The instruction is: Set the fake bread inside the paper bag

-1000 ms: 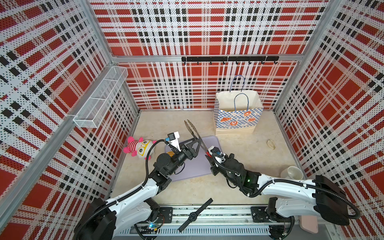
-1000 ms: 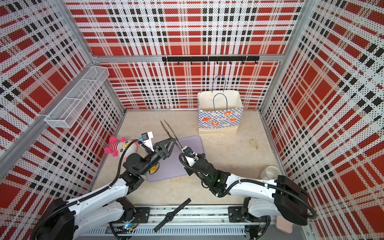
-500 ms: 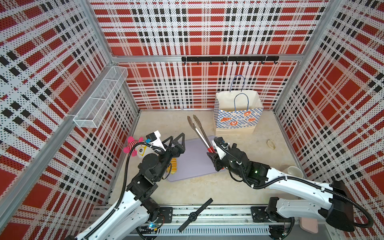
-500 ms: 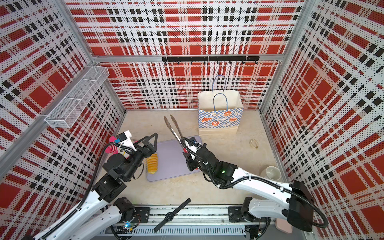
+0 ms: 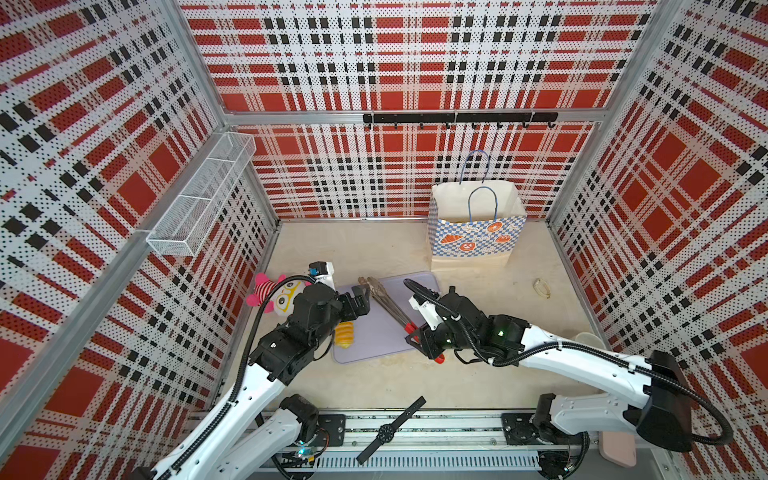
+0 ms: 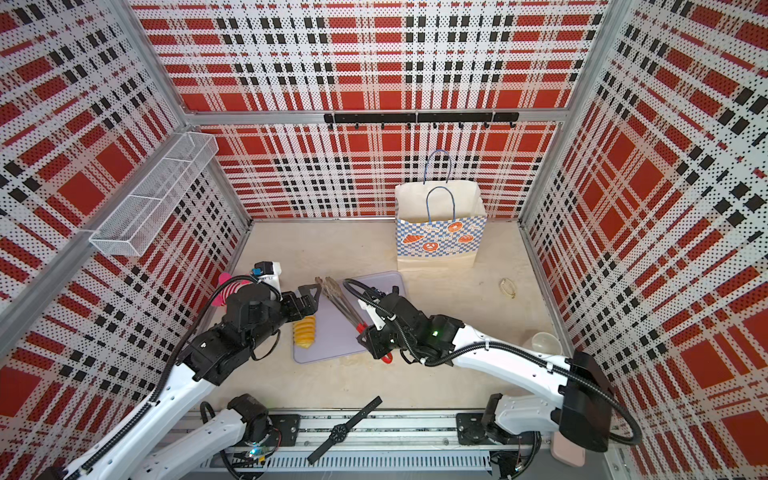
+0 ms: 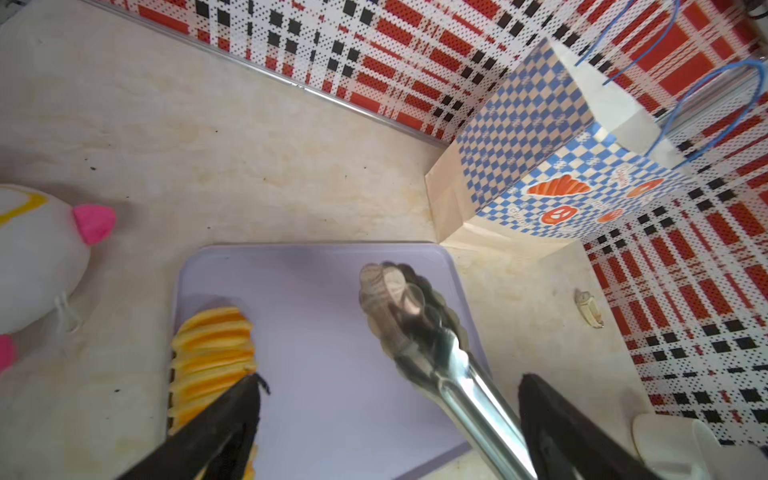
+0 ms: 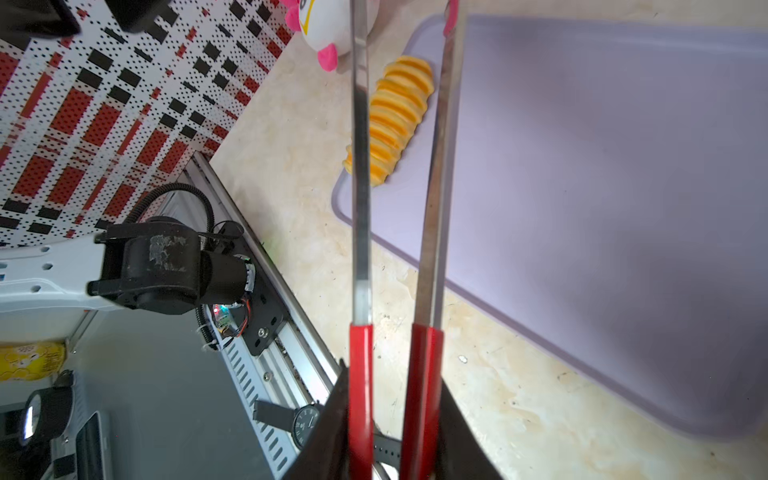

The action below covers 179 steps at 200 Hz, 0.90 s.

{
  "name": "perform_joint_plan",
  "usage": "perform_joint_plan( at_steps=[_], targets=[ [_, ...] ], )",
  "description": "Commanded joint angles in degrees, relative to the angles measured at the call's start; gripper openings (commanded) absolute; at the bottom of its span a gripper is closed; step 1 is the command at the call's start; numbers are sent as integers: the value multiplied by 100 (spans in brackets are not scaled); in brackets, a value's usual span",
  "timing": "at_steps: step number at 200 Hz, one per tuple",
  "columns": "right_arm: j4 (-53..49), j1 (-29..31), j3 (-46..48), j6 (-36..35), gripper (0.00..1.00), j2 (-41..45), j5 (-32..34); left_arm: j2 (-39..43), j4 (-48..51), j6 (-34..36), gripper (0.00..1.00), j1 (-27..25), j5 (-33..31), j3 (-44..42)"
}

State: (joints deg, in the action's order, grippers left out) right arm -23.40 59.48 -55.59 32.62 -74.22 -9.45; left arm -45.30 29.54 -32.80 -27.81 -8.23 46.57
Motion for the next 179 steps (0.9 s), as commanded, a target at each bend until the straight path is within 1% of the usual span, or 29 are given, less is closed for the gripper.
perform_joint_plan(
  at_steps=[1,15,33,38,40,44,55,109,179],
  targets=[
    [-46,-14,-264,254,31,-260,-470,-126,465,443,98,540,800,65],
    [-100,-15,-392,264,34,-473,-523,-158,458,565,98,906,1075,-43],
    [-242,-16,-591,250,34,-770,-557,-163,409,672,98,1290,1256,-238],
    [-296,-16,-664,235,34,-845,-546,-159,389,685,98,1321,1357,-300],
    [-310,-18,-677,229,34,-876,-548,-154,380,693,98,1465,1398,-326],
    [-354,-20,-731,220,34,-933,-544,-146,343,697,98,1541,1485,-372],
    [-438,-21,-833,194,34,-1074,-512,-166,286,702,98,1562,1557,-429],
    [-680,-18,-1270,43,34,-1537,-342,-461,343,686,98,1556,1500,-447],
    [-421,-8,-1304,15,35,-1907,-687,-561,373,641,98,1564,1390,-479]
  ],
)
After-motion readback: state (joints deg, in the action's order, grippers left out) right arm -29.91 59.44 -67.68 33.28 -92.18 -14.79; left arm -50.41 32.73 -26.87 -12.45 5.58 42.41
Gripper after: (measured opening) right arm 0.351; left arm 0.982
